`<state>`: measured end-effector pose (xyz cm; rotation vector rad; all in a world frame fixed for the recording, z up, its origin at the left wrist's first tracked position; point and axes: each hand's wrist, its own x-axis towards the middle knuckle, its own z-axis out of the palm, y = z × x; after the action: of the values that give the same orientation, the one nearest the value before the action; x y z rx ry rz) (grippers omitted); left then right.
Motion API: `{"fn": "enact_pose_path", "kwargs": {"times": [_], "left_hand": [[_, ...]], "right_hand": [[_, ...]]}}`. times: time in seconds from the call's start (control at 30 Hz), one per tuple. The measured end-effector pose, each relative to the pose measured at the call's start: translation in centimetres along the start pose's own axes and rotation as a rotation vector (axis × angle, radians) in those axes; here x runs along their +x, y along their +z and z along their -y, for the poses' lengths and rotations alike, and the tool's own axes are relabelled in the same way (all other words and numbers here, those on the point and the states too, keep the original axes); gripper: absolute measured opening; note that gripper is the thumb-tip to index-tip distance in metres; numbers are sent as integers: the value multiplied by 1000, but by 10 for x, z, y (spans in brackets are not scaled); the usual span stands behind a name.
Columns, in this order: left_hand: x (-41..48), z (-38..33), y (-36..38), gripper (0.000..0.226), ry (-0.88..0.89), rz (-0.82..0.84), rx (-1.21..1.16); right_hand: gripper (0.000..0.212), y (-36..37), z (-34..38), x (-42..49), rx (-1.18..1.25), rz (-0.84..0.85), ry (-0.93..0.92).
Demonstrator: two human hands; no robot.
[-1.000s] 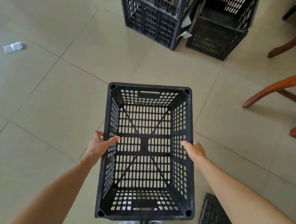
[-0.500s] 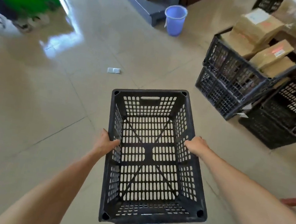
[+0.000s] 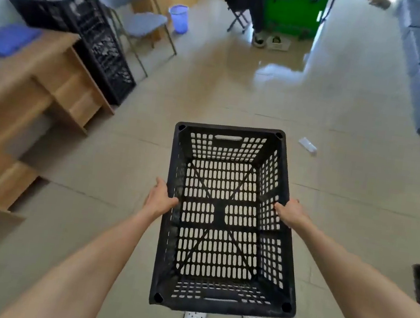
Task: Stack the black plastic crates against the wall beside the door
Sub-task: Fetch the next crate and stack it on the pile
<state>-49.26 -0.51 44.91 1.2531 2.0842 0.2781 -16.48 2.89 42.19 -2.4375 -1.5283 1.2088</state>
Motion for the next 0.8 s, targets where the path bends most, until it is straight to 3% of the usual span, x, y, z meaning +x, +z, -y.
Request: {"fn": "enact_pose_path", "kwargs": {"times": [0.13, 0.23, 0.33, 0.5, 0.67, 0.8], "left_hand": [[-29, 54, -33, 64, -170, -160, -22], [-61, 102, -52, 57, -288, -252, -57], [-102, 148, -69, 63, -417, -320, -91], [-191, 236, -97, 57, -605, -381, -185], [-285, 334, -118, 68, -808, -428, -234], [-355, 406, -131, 48, -925, -478, -250]], "right_hand": [[51, 26, 68, -1, -136, 83, -183], [45, 60, 111, -17, -220, 171, -320], [40, 99, 146, -42, -298, 252, -414], [33, 177, 202, -115, -447, 366, -615], [37, 267, 248, -208, -603, 474, -750], [38, 337, 273, -288, -724, 539, -907]]}}
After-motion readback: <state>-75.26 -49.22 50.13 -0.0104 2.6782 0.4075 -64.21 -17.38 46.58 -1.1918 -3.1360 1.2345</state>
